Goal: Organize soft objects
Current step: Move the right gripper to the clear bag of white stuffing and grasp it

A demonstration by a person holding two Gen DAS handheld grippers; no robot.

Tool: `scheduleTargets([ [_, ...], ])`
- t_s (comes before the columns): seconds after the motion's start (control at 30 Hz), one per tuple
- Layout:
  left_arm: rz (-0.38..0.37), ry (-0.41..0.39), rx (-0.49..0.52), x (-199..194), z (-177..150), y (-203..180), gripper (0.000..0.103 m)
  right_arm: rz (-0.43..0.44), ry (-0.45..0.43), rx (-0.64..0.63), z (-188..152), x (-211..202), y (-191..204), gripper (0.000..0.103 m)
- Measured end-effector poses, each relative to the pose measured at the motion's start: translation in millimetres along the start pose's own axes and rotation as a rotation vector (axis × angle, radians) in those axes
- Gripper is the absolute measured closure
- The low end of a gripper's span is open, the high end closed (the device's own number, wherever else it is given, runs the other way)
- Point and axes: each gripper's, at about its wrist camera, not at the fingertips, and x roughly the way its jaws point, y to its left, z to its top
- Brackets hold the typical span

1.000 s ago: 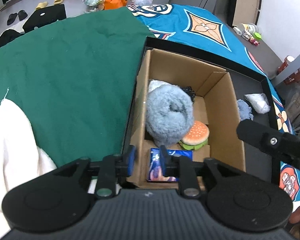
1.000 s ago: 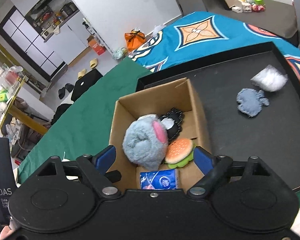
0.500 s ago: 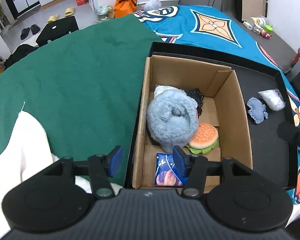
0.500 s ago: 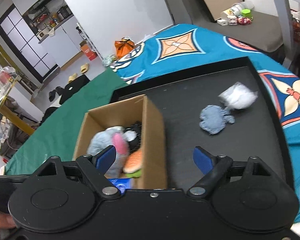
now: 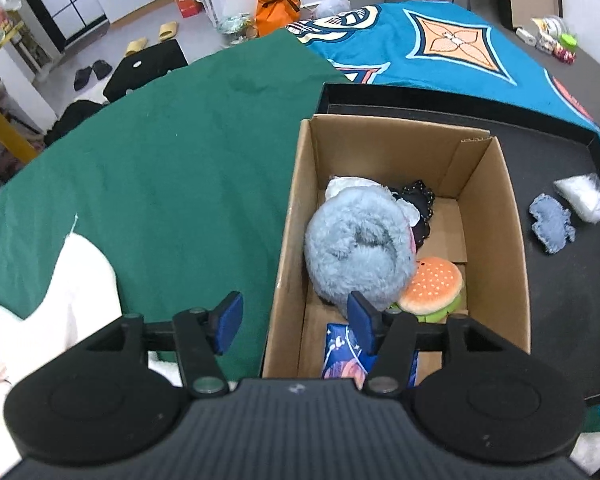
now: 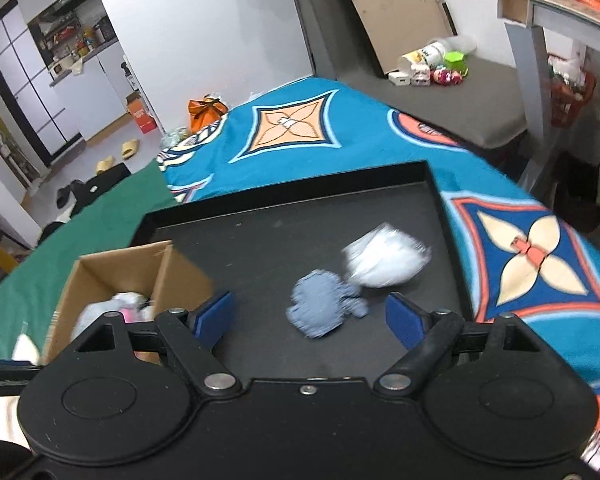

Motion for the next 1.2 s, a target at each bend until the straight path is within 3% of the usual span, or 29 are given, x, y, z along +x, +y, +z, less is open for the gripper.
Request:
scheduleTargets([
  [0.17,0.052,0.001,0.014,6,5,-9,0.042,-0.019,-0.007,0.004,5,18,-17,0.027],
  [0.37,0.11,0.018,0.052,16,9,-21,0.042,-0.006,0.018,0.033,8,41,-33,0.047],
  [0.5,0.109,0.037,0.041,21,11,-19,0.042,0.015,0.042,0.072,7,58,-41,0.065],
  [0.6,0.11,0.043,0.039,23,11,-19,0.042,0.032,0.057,0.115,7,68,-48,0.089],
  [0.67,0.113,0.047,0.044,24,12,-21,0.042,0.04,0.073,0.13,5,72,-51,0.095],
  [1.2,0.095,0.053,0.06,25,11,-21,0.041,0.002,0.096,0.154,-14,43,-68,0.097],
])
